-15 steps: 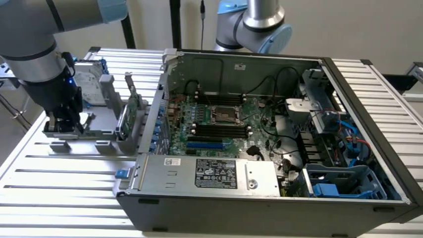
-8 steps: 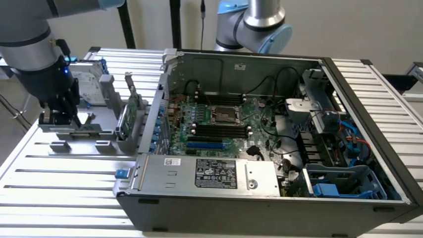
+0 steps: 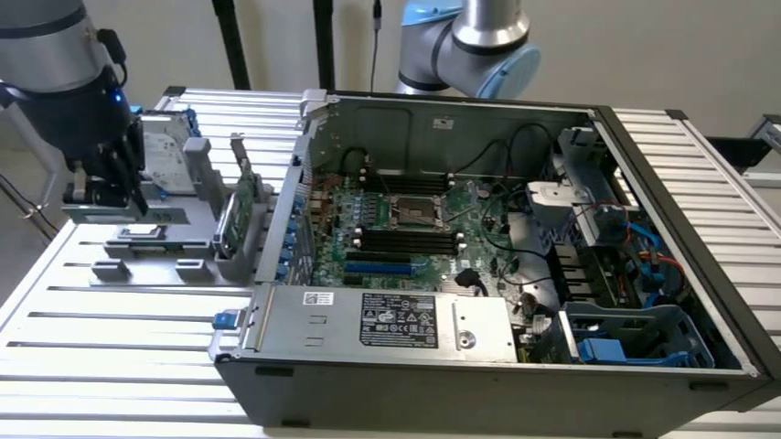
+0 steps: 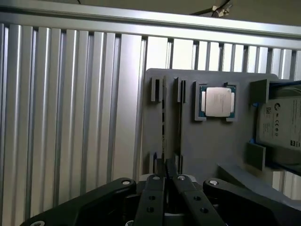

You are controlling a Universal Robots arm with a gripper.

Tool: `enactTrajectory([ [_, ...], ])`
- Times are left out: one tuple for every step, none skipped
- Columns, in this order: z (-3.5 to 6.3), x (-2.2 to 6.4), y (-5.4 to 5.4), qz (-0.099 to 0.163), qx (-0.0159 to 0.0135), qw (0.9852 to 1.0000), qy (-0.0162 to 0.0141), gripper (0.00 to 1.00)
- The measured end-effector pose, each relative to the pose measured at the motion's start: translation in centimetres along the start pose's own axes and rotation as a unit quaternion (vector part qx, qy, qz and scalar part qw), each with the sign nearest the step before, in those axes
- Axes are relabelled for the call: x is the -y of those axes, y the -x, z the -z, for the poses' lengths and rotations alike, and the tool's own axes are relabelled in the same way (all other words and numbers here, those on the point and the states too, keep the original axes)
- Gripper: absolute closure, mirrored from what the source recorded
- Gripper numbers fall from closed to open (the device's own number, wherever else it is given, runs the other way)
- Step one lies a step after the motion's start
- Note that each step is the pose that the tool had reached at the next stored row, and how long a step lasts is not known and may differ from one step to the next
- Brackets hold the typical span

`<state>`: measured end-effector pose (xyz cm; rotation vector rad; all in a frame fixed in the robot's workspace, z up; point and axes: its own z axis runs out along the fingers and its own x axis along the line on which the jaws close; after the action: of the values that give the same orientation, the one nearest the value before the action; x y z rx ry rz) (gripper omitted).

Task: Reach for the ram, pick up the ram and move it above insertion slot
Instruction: 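Pick up the ram and move it above insertion slot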

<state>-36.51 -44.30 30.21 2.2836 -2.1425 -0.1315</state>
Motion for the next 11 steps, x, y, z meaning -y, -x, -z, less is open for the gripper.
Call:
enactTrajectory([
  [0.45, 0.18, 0.0, 0.0, 0.0001, 1.0, 0.0, 0.87],
  [0.92, 0.37, 0.0, 0.0, 0.0001, 1.0, 0.0003, 0.87],
  [1.39, 0.59, 0.0, 0.0, 0.0001, 1.0, 0.0004, 0.87],
  [1.87, 0.84, 0.0, 0.0, 0.0001, 1.0, 0.0006, 0.87],
  [2.33, 1.08, 0.0, 0.0, 0.0001, 1.0, 0.0008, 0.87],
  [2.8, 1.36, 0.1, 0.0, 0.0002, 1.0, 0.0008, 0.87],
  [3.3, 1.69, 0.1, 0.0, 0.0003, 1.0, 0.0009, 0.87],
  [3.77, 2.08, 0.1, 0.0, 0.0004, 1.0, 0.001, 0.87],
  [4.25, 2.5, 0.1, 0.0, 0.0008, 1.0, 0.0011, 0.87],
  [4.75, 2.93, 0.1, 0.0, 0.0014, 1.0, 0.0012, 0.87],
  [5.23, 3.35, 0.0, 0.0, 0.0019, 1.0, 0.0014, 0.87],
])
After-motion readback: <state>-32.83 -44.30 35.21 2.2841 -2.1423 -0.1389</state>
